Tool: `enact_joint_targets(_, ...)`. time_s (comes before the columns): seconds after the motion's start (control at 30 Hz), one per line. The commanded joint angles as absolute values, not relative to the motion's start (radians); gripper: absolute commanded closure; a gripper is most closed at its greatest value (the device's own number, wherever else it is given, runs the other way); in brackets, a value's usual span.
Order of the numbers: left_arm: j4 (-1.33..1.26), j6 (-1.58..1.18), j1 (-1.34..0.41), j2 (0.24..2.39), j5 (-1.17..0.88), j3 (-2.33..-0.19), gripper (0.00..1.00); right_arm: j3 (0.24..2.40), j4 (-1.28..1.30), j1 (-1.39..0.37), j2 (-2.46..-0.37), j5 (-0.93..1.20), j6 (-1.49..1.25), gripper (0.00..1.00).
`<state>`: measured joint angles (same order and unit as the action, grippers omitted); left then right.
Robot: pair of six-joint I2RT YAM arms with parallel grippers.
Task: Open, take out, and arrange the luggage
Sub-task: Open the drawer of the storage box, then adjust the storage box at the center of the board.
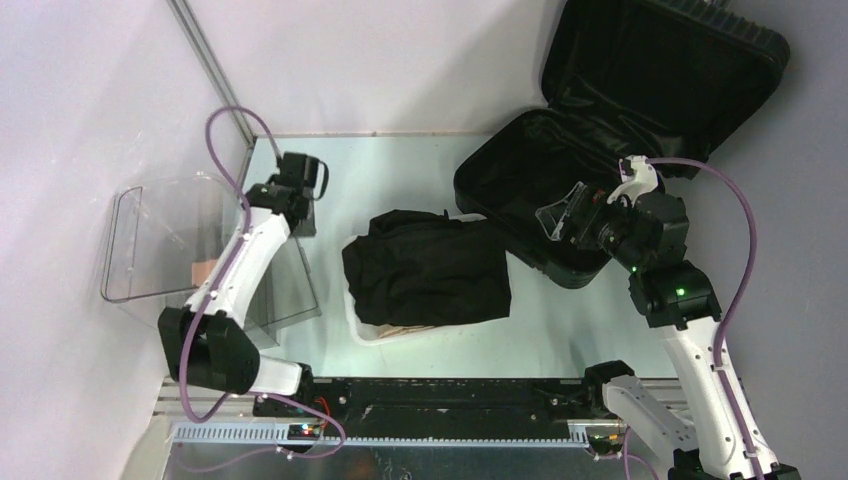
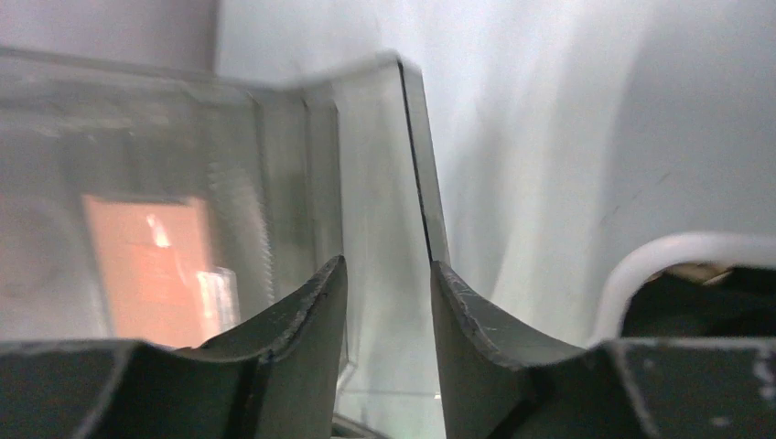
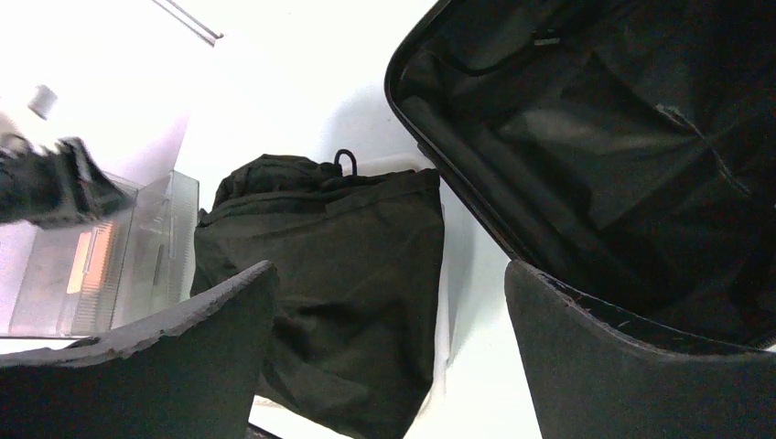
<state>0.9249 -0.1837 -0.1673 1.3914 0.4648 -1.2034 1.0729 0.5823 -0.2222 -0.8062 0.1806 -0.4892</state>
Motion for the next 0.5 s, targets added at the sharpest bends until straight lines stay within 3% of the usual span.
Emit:
enact_joint_targets(0.0,0.978,-0.202,-0.179,1.333,0.588,-1.435,0.52,1.113,0.55,-0.224,-0.802,0.191,-0.495,0.04)
enact_joint_targets(0.2,1.174,-0.343,-0.159,1.433,0.771,-1.849,0.47,1.112,0.545,-0.23,-0.81,0.2,-0.508,0.04)
enact_joint_targets(0.3,1.243,-0.476,-0.118,1.473,0.714,-2.067,0.46,1.112,0.535,-0.241,-0.821,0.204,-0.516,0.04)
enact_joint_targets(0.47,1.309,-0.756,-0.012,1.492,0.673,-2.191,0.45,1.093,0.497,-0.254,-0.822,0.195,-0.514,0.04)
